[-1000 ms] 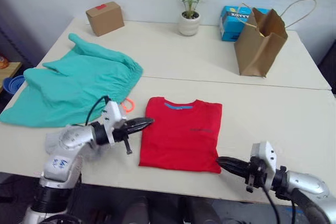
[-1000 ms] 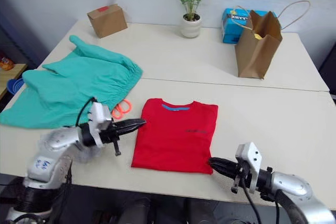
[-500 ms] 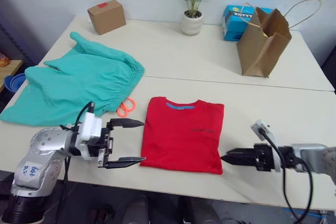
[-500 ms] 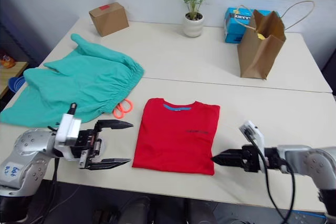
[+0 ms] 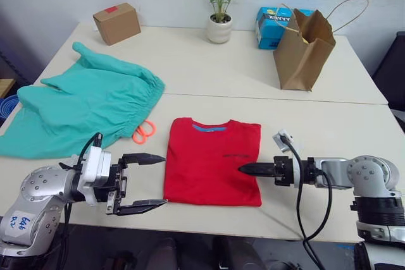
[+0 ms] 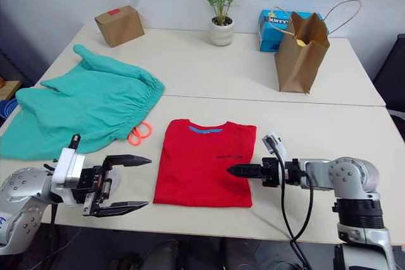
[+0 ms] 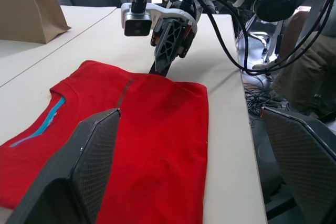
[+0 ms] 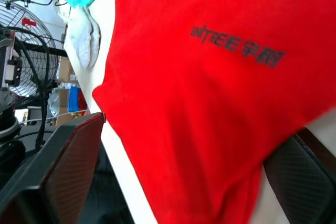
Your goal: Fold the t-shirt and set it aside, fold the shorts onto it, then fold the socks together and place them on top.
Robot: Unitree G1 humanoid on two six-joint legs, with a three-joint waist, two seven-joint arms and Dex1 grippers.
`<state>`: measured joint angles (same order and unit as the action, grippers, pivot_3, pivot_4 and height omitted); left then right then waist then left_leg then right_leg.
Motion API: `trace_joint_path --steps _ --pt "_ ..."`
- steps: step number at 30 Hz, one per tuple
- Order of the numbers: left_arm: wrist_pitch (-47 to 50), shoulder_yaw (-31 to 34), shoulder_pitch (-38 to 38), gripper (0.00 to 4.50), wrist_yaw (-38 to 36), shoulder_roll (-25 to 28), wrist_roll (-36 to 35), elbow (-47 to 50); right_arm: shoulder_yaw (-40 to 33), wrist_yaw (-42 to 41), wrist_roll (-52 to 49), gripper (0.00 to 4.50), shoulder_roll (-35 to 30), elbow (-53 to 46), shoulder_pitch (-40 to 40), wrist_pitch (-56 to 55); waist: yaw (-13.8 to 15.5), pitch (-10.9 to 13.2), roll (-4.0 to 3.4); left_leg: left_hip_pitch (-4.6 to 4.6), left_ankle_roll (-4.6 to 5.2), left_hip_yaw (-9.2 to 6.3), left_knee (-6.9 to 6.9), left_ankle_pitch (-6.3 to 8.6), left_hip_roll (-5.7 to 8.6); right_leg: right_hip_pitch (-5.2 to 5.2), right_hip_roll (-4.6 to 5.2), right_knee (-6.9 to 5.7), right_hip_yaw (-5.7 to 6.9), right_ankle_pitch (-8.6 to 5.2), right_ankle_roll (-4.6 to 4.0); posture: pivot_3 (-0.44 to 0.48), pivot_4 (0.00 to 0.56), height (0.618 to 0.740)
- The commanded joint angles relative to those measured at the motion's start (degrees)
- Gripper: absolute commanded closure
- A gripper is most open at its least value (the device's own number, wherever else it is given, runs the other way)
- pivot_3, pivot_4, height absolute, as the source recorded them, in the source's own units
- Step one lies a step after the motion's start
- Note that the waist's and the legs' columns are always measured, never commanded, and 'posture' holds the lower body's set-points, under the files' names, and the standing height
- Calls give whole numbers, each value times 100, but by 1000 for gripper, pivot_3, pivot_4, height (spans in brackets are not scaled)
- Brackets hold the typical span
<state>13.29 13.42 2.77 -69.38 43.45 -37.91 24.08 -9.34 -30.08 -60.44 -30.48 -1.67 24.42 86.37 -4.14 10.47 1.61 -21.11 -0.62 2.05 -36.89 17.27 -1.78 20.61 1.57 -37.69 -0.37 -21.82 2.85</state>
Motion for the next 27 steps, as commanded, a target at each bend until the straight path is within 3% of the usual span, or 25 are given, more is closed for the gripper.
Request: trace_joint_path --steps 1,10,20,27 --pt "-101 -53 -109 0 76 -44 31 64 392 269 417 1271 70 34 -223 166 -20 1 -3 -1 0 0 1 0 0 1 1 1 0 0 0 0 150 740" --pt "-183 -343 -355 0 137 -210 150 -190 126 135 807 4457 -673 -319 -515 -84 110 0 -7 -9 -1 2 37 0 9 7 7 34 1 0 0 0 150 740" --pt "-192 -670 -774 0 -46 -456 166 -636 -711 -248 1324 4457 -1893 36 -1643 -1044 415 0 -12 -24 44 1 40 0 49 -10 57 83 12 16 30 0 150 740" --pt "-214 -714 -852 0 -242 -424 162 -837 -1299 -1092 1973 4457 -3243 1668 -2318 -2322 439 1 -15 -42 123 4 44 -16 109 -41 137 168 22 56 100 0 150 740"
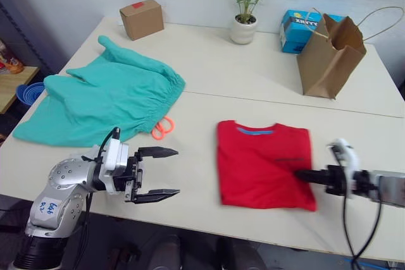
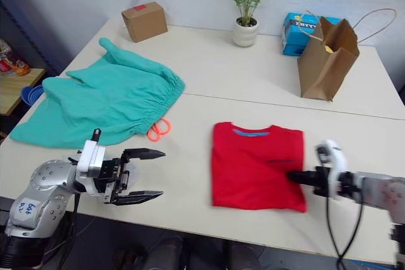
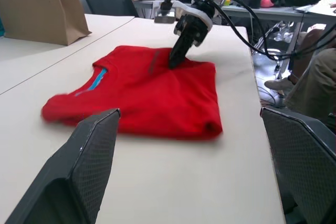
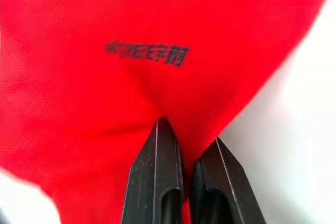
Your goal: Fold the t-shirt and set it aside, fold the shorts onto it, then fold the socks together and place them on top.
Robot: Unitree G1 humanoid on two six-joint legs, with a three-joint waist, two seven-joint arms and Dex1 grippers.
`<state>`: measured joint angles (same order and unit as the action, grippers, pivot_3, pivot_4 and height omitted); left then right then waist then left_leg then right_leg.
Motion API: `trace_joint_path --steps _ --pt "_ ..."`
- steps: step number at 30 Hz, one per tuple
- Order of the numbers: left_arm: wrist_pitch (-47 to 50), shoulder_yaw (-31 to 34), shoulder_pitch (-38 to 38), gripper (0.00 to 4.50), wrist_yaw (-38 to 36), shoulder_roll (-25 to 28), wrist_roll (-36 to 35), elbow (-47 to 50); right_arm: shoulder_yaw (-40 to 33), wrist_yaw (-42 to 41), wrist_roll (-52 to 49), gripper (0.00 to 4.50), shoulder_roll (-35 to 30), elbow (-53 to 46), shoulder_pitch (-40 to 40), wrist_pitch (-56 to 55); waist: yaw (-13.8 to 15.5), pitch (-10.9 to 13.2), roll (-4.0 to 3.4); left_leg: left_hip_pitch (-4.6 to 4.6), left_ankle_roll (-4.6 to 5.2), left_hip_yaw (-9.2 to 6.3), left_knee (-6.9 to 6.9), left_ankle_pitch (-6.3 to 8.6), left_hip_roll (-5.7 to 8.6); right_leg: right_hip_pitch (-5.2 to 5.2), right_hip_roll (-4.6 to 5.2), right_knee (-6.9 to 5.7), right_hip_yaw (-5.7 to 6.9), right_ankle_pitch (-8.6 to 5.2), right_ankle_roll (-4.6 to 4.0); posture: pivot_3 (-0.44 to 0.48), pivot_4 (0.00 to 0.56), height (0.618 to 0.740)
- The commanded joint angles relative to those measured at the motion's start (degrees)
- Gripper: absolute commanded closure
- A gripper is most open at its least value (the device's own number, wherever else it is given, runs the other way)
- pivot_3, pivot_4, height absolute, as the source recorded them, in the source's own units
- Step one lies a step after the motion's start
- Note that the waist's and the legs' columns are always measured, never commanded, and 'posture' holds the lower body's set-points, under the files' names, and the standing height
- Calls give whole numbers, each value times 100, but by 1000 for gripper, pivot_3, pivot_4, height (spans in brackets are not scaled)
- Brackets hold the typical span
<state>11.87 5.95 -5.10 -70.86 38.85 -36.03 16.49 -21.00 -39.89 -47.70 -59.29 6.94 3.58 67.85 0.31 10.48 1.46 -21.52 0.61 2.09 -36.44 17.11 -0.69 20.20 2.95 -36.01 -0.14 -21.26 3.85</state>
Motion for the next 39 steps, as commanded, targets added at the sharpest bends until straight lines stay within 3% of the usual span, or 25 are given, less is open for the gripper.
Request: trace_joint_path --steps 1,10,15,19,22,29,31,33,34,39 --pt "-73 31 -88 0 -114 35 -24 -113 -91 -297 851 4457 -509 1018 -248 -751 -22 0 1 0 4 1 7 0 4 -6 6 13 3 3 3 0 150 740" --pt "-62 2 -235 0 -343 93 5 -296 1095 -1330 2607 4457 -1085 3468 1060 -2932 -179 15 -35 -10 2 12 30 -3 9 16 3 17 6 4 8 0 150 740" --pt "-56 80 -151 0 -319 139 5 -230 1331 -1643 2992 4457 -1019 4186 1743 -3036 -191 18 -41 -9 -4 12 21 -16 5 16 -6 -1 5 6 10 0 150 740" --pt "-64 74 -78 0 -262 122 13 -151 1213 -1790 2907 4457 -950 4071 1760 -2575 -185 19 -42 -6 -7 9 18 -17 3 16 -6 -10 5 6 11 0 150 740" --pt "-67 43 -129 0 -255 110 19 -191 997 -1923 2732 3795 -993 3792 1595 -2224 -183 19 -44 -6 -8 7 21 -18 2 16 -6 -10 6 6 11 0 150 740" --pt "-73 -25 -399 0 -372 114 53 -423 57 -1967 2480 1568 -1312 2864 598 -1773 -180 16 -62 -7 -9 8 21 -18 2 18 -8 -12 6 6 11 0 150 740" --pt "-56 -11 -463 0 -377 97 57 -536 -703 -2803 2433 888 -1608 2254 -42 -2529 -183 22 -84 -7 -9 11 22 -18 2 18 -9 -12 3 6 11 0 150 740" --pt "-52 0 -497 0 -398 105 59 -608 -1204 -3127 2414 224 -1697 1772 -290 -3067 -187 18 -134 -8 -8 16 22 -17 3 19 -12 -9 -1 7 13 0 150 740" --pt "-56 12 -519 0 -411 117 62 -648 -1325 -3107 2375 23 -1667 1550 -222 -3182 -221 20 -144 -8 -7 19 22 -17 3 19 -15 -10 -4 7 15 0 150 740" --pt "-143 106 -717 0 -468 191 165 -1016 -1372 -3092 2021 23 -1305 459 440 -3712 -328 32 -120 20 -33 33 24 -31 -16 19 -40 -47 -22 9 16 0 150 740"
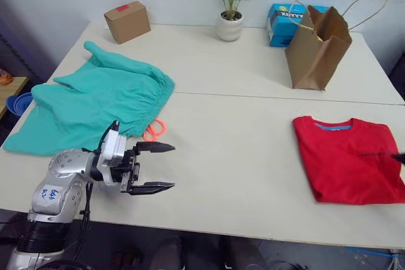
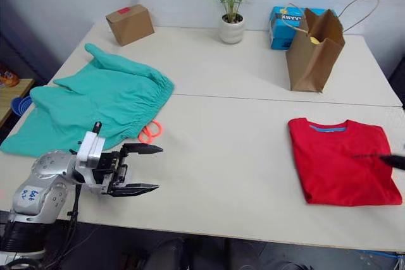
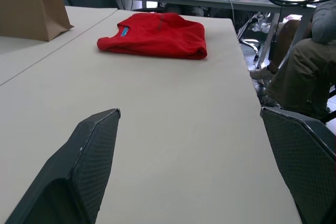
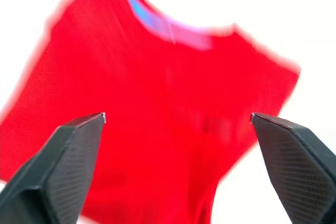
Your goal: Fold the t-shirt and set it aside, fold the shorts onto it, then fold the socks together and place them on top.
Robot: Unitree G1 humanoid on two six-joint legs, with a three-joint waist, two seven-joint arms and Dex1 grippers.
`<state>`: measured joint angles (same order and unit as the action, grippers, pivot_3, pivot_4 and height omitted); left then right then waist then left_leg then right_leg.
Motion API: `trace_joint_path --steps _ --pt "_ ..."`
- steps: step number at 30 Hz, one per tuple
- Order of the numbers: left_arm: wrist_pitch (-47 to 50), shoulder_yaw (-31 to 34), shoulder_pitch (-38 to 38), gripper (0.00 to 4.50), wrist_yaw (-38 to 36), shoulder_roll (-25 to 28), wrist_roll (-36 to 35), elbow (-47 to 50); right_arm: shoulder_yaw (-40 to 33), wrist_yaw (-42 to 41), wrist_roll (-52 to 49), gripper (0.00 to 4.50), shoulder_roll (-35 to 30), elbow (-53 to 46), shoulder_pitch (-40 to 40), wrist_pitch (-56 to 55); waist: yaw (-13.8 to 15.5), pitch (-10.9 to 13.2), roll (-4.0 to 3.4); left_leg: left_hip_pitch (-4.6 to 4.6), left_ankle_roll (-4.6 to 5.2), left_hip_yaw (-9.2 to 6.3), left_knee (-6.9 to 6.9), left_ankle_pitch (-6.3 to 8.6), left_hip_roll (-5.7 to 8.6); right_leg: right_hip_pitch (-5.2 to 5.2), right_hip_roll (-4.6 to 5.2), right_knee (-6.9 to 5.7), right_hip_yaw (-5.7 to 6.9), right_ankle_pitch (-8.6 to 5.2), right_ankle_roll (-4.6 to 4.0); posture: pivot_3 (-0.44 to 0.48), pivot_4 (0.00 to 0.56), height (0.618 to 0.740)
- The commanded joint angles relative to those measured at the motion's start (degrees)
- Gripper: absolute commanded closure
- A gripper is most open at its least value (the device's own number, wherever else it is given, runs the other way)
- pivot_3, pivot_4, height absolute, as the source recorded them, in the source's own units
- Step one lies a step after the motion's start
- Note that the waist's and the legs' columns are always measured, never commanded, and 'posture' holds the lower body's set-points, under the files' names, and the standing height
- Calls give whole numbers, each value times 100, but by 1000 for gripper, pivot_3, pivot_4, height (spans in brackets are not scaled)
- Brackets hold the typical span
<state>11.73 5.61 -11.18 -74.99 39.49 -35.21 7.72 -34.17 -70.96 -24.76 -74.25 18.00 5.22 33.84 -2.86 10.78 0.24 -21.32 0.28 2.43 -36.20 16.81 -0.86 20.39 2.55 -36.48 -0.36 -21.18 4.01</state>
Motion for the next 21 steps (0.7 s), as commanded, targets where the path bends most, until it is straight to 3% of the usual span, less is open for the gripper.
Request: trace_joint_path --steps 1,4,11,16,21 --pt "-166 173 -155 0 -57 145 113 -217 46 98 -372 23 384 -1025 425 -421 -11 3 5 2 -4 -1 1 -2 0 0 0 -2 0 0 0 0 150 740" --pt "-253 275 -250 0 -23 194 172 -391 416 131 -548 23 842 -1882 604 -635 5 11 18 -5 -10 -5 -2 -6 0 6 -1 -8 2 0 0 0 150 740" --pt "-315 679 29 0 161 382 199 -320 1673 1118 -641 23 2215 -3216 917 -393 61 16 27 -24 -20 -7 -12 -12 0 23 5 -12 3 0 0 0 150 740" --pt "-353 1135 469 0 306 577 173 -192 2150 1336 -698 23 2868 -3652 761 -541 132 19 51 -33 -31 135 -33 -10 -24 137 -10 -92 -116 -4 -6 0 150 740" --pt "-375 1912 1062 0 584 732 179 -277 2485 1474 -651 23 3438 -3790 684 -861 40 16 78 -22 13 159 -35 15 -21 128 -9 -104 -143 -3 -5 0 150 740"
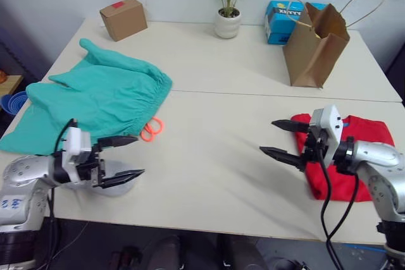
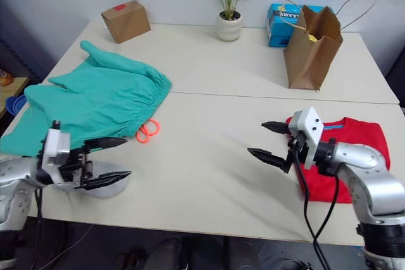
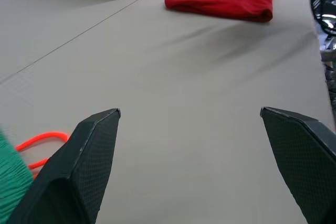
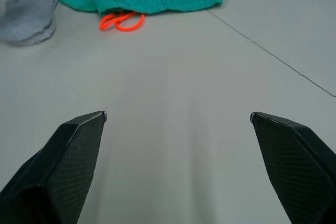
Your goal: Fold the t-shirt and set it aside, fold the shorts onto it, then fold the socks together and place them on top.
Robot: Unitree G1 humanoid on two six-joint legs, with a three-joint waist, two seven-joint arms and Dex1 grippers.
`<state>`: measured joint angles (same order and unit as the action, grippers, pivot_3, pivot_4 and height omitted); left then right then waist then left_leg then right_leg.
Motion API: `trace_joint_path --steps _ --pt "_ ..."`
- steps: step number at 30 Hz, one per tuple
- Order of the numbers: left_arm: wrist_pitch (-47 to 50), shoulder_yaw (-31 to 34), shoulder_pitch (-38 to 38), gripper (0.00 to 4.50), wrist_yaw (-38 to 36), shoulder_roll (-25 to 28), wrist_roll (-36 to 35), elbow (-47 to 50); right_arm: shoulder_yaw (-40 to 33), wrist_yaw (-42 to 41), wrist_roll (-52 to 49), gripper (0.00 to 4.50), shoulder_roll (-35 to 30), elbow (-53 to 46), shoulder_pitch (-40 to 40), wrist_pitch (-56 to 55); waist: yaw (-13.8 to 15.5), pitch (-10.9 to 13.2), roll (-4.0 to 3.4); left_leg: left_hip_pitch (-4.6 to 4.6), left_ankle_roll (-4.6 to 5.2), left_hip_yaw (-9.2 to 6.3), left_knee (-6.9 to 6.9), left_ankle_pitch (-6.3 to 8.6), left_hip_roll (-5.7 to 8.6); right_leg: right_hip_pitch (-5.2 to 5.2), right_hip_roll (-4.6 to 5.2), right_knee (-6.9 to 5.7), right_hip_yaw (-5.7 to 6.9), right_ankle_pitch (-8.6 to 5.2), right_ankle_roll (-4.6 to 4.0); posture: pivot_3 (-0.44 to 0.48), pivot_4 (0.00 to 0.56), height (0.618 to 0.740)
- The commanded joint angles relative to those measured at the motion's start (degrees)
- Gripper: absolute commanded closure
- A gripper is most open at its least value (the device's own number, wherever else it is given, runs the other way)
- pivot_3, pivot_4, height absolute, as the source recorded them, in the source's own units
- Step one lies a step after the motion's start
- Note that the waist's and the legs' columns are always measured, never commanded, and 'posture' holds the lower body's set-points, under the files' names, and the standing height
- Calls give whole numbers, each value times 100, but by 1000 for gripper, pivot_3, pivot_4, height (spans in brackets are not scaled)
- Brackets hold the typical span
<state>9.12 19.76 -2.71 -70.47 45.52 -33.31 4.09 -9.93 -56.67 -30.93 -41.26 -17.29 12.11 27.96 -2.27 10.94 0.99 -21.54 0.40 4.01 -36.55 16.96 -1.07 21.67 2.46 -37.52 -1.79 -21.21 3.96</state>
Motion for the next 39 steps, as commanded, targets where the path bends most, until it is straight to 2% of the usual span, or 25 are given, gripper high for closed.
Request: trace_joint_path --steps 1,7,8,9,10,11,15,19,23,26,29,31,35,39 --pt "-138 673 354 0 159 167 12 13 167 80 12 23 227 -285 -18 -328 -36 -1 4 1 0 -5 1 0 0 -4 0 0 5 0 0 0 150 740" --pt "-442 1694 1199 0 285 307 196 -574 680 177 182 23 580 -388 -153 -585 -108 -5 14 4 -3 -19 18 -1 0 -4 1 3 18 0 0 0 150 740" --pt "-463 1846 1345 0 327 298 217 -628 706 177 175 23 595 -391 -163 -582 -72 -18 41 12 -7 -5 10 -3 -5 7 1 4 13 -1 -2 0 150 740" --pt "-504 2029 1504 0 341 296 234 -746 713 180 150 23 618 -389 -170 -589 -24 -19 44 21 -56 161 -21 8 -81 98 -24 -34 -40 -3 -19 0 150 740" --pt "-543 2194 1670 0 337 289 246 -857 704 178 125 23 674 -391 -188 -662 18 -32 81 26 -60 235 -69 41 -120 107 -32 -68 -60 -7 -28 0 150 740" --pt "-587 2336 1860 0 354 260 272 -924 722 217 252 23 722 -403 -250 -869 10 -29 82 37 -70 353 -75 63 -163 130 -61 -86 -131 -6 -37 0 150 740" --pt "-915 2750 2517 0 424 131 459 -1307 807 -327 633 23 714 -370 -837 -2191 -122 -45 109 38 -71 304 -55 75 -177 81 -68 -35 -81 4 -29 0 150 740" --pt "-1064 3080 3063 0 628 -28 592 -1443 354 -567 624 23 658 -224 -1386 -3076 -116 -47 114 29 -67 291 -55 88 -177 77 -64 -25 -66 4 -29 0 150 740" --pt "-1197 3298 3607 0 763 -75 784 -1520 -31 -1146 584 23 387 -271 -2246 -3914 -103 -55 127 33 -33 278 -58 109 -173 64 -55 -22 -50 4 -29 0 150 740" --pt "-1154 3331 3799 0 689 -72 690 -1422 -114 -1245 621 23 298 -190 -2624 -4198 -102 -56 129 61 -33 253 -56 110 -172 24 -41 -13 -14 1 -35 0 150 740" --pt "-990 3255 3783 0 601 -69 490 -1084 -29 -1093 521 23 350 -297 -2606 -4143 -102 -59 133 113 -62 252 -44 123 -172 -33 -27 -10 -2 -6 -48 0 150 740" --pt "-1022 3157 3650 0 616 2 497 -798 -73 -443 159 23 486 -656 -2410 -3487 -102 -63 138 115 -70 253 -41 118 -173 -38 -13 -11 15 -7 -51 0 150 740" --pt "-747 2735 3373 0 615 243 513 -37 143 -416 -81 23 395 -1316 -2215 -3214 -76 -65 130 100 -75 251 -38 116 -171 -29 -5 -13 32 -11 -57 0 150 740" --pt "-118 2184 2854 0 1038 471 604 545 516 -332 49 23 494 -1430 -1915 -3145 -83 -65 129 92 -57 241 -30 100 -172 -29 -4 -5 52 -14 -63 0 150 740"
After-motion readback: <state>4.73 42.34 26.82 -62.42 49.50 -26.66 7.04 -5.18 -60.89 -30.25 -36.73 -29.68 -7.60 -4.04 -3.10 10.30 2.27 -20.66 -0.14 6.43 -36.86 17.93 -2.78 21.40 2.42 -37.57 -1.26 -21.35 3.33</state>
